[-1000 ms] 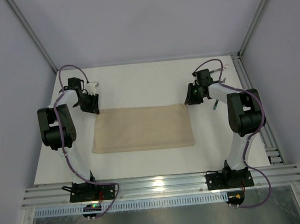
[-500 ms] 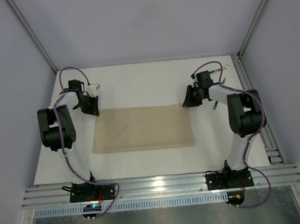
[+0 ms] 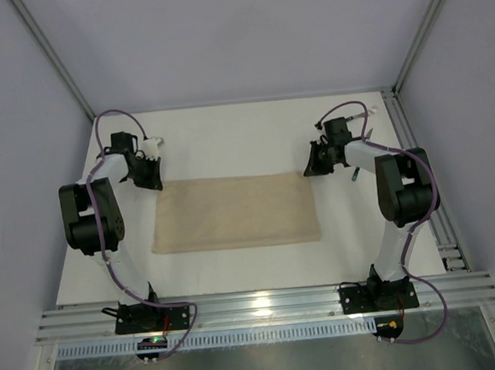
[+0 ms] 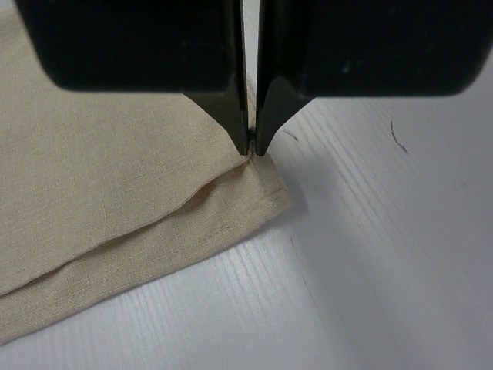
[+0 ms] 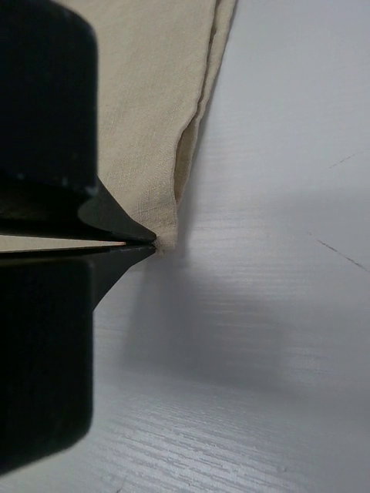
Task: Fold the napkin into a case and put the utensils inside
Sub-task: Smooth out the rectangle-folded napkin at the center of the board.
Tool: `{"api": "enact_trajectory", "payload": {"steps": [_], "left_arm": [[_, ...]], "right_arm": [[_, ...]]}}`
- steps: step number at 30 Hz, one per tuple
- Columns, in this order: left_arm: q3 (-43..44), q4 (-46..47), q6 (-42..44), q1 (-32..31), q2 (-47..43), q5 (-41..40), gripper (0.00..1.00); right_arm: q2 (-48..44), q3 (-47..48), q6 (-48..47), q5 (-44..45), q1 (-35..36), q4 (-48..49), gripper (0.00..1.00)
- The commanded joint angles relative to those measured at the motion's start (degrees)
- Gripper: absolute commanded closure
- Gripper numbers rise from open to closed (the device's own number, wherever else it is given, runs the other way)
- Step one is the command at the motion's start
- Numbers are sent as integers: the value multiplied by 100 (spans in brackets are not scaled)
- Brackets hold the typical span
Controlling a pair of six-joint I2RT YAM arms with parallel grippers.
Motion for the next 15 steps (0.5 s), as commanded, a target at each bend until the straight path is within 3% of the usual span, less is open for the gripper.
{"api": "enact_trajectory", "payload": {"steps": [1,9,13,15], "left_arm": [[-62,280,-89,9,-384,182,100],[-10,298,-160,9,-438,112,100],[-1,245,-99,9,-280,59,83],[25,219,-90,18,-140,59,83]], "right_arm": [[-380,-112,1,125,10,188,96],[-706,-297,28,275,10,259,96],[-618,-271,45,161,10,250,96],[-583,-271,71,108,10,267,96]]}}
